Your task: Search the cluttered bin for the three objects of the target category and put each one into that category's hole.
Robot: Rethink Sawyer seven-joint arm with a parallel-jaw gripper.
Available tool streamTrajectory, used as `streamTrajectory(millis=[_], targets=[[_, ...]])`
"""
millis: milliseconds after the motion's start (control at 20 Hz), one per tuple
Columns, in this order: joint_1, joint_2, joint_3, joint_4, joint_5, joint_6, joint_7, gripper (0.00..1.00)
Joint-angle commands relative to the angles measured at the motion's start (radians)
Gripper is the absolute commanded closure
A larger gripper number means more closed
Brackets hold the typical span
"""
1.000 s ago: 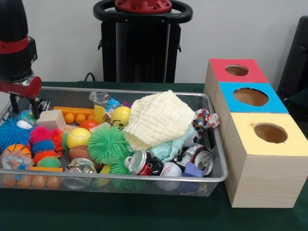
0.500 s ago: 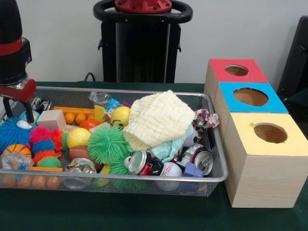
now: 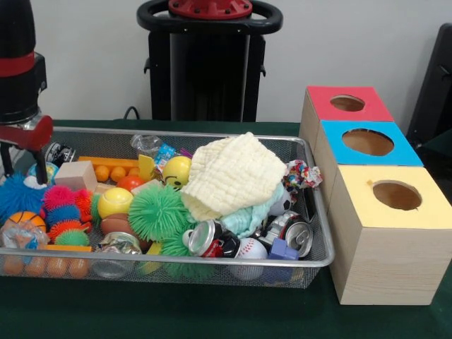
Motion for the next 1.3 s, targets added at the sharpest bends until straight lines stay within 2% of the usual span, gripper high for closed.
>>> streamTrajectory(millis=[50, 200, 400, 850, 1200, 1300], targets=[[0.035, 0.044, 0.042, -0.071, 0.048, 0.085, 0.093, 0.00], [0.020, 0.125, 0.079, -0.144, 0.048, 0.065, 0.044, 0.00], [0.011, 0.176, 0.099, -0.182, 0.049, 0.033, 0.021, 0.00], [-0.006, 0.200, 0.106, -0.175, 0.040, -0.020, 0.018, 0.00], [-0.005, 0.180, 0.084, -0.092, 0.026, -0.112, 0.080, 0.00], [-0.018, 0.194, 0.091, -0.090, 0.020, -0.105, 0.058, 0.00]])
